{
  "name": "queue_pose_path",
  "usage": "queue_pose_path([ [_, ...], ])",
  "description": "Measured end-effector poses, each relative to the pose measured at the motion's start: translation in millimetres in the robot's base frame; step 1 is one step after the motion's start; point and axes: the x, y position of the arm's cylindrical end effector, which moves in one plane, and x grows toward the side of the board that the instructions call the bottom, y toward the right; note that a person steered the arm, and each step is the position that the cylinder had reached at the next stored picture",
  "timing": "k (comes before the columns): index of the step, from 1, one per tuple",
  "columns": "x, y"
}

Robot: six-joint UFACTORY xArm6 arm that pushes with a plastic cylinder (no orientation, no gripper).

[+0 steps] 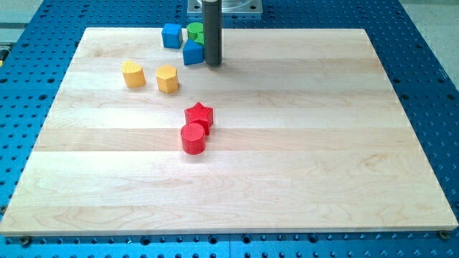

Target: Move the blue blocks downwards

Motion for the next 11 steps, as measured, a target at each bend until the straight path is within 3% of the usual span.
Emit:
queue_pose_path([
  [2, 0, -34],
  [4, 0, -119],
  [5, -42, -141],
  [6, -88, -107],
  [7, -102, -96],
  [8, -94, -56],
  [10, 20, -51],
  [11, 33, -28],
])
